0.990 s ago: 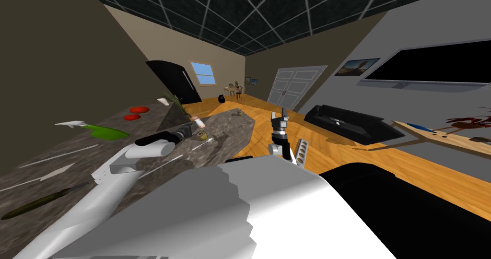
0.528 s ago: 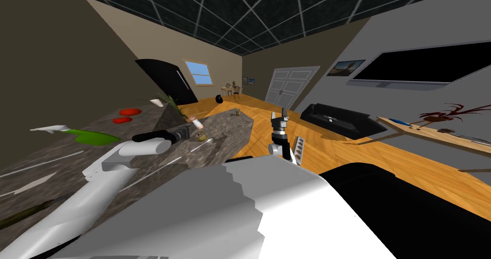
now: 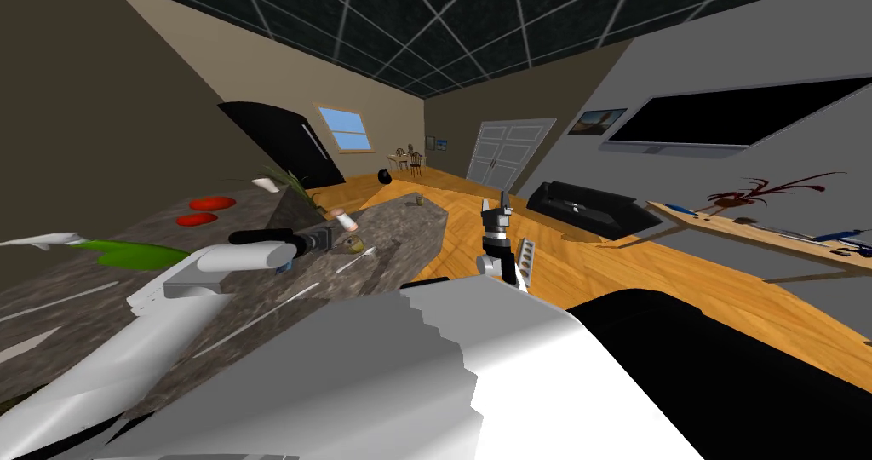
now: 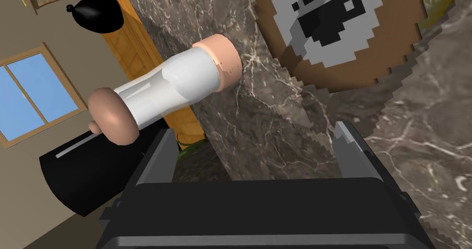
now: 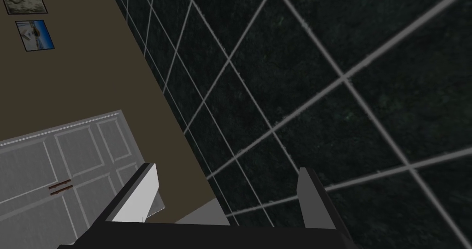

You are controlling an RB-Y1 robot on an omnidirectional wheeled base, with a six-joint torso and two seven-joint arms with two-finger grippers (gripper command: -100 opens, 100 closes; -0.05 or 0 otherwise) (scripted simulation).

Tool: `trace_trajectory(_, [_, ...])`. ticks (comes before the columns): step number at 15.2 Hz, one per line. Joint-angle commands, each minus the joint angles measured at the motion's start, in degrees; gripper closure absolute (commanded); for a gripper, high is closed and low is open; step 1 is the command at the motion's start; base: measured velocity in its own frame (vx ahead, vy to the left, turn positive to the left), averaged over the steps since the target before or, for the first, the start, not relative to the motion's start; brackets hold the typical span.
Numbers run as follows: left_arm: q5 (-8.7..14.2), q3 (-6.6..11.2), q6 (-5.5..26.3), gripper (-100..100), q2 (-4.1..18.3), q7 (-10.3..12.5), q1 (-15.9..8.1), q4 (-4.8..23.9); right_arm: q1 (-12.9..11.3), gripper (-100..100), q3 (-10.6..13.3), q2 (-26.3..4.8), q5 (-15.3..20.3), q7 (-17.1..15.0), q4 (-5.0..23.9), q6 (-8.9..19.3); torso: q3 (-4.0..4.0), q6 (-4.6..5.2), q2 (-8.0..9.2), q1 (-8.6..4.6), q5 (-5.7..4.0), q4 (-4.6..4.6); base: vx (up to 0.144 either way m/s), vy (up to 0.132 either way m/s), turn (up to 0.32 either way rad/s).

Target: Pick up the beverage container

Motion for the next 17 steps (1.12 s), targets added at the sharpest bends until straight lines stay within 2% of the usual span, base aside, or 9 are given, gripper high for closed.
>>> trace_trajectory(1, [2.46, 0.11, 2.86, -100, 1.88, 0.73, -0.96, 1.63, 0.00, 0, 0.00, 0.00, 0.00, 0.00, 0.00, 0.00, 0.00, 0.00, 0.00, 0.00, 0.00, 0.00, -0.009, 0.018, -0.128])
trace_trajectory(4, [2.46, 0.11, 5.26, -100, 1.88, 0.73, -0.96, 1.63, 0.00, 0, 0.00, 0.00, 0.00, 0.00, 0.00, 0.00, 0.00, 0.00, -0.01, 0.00, 0.00, 0.00, -0.007, 0.016, -0.072])
trace_trajectory(5, [4.55, 0.15, 7.21, -100, 3.42, 1.36, -1.81, 3.00, 0.00, 0, 0.00, 0.00, 0.00, 0.00, 0.00, 0.00, 0.00, -0.02, -0.01, -0.02, 0.00, 0.00, -0.008, 0.006, -0.130])
trace_trajectory(7, [4.55, 0.15, 9.05, -100, 3.42, 1.36, -1.81, 3.00, 0.00, 0, 0.00, 0.00, 0.00, 0.00, 0.00, 0.00, -0.01, 0.03, -0.01, -0.04, -0.01, 0.00, -0.008, 0.012, -0.109])
trace_trajectory(8, [6.59, 0.16, 10.48, -100, 4.88, 1.97, -2.63, 4.32, 0.00, 0, 0.00, 0.00, 0.00, 0.00, 0.00, 0.00, -0.01, -0.01, -0.01, -0.03, -0.01, 0.00, -0.006, 0.014, -0.133])
trace_trajectory(11, [6.59, 0.16, 12.73, -100, 4.88, 1.97, -2.63, 4.32, 0.00, 0, 0.00, 0.00, 0.00, 0.00, 0.00, 0.00, -0.01, -0.01, -0.02, -0.02, 0.00, 0.00, -0.005, 0.013, -0.060])
trace_trajectory(12, [8.57, 0.13, 14.83, -100, 6.23, 2.56, -3.41, 5.61, 0.00, 0, 0.00, 0.00, 0.00, 0.00, 0.00, 0.00, -0.01, -0.02, -0.02, -0.04, -0.01, 0.00, -0.003, 0.002, -0.121])
trace_trajectory(14, [8.57, 0.13, 16.27, -100, 6.23, 2.56, -3.41, 5.61, 0.00, 0, 0.00, 0.00, 0.00, 0.00, 0.00, 0.00, -0.02, 0.02, -0.03, -0.06, -0.02, -0.01, -0.004, 0.008, -0.111])
trace_trajectory(17, [10.49, 0.07, 19.67, -100, 7.49, 3.12, -4.14, 6.84, 0.00, 0, 0.00, 0.00, 0.00, 0.00, 0.00, 0.00, -0.01, 0.02, -0.02, -0.05, -0.02, 0.00, -0.007, 0.009, -0.098])
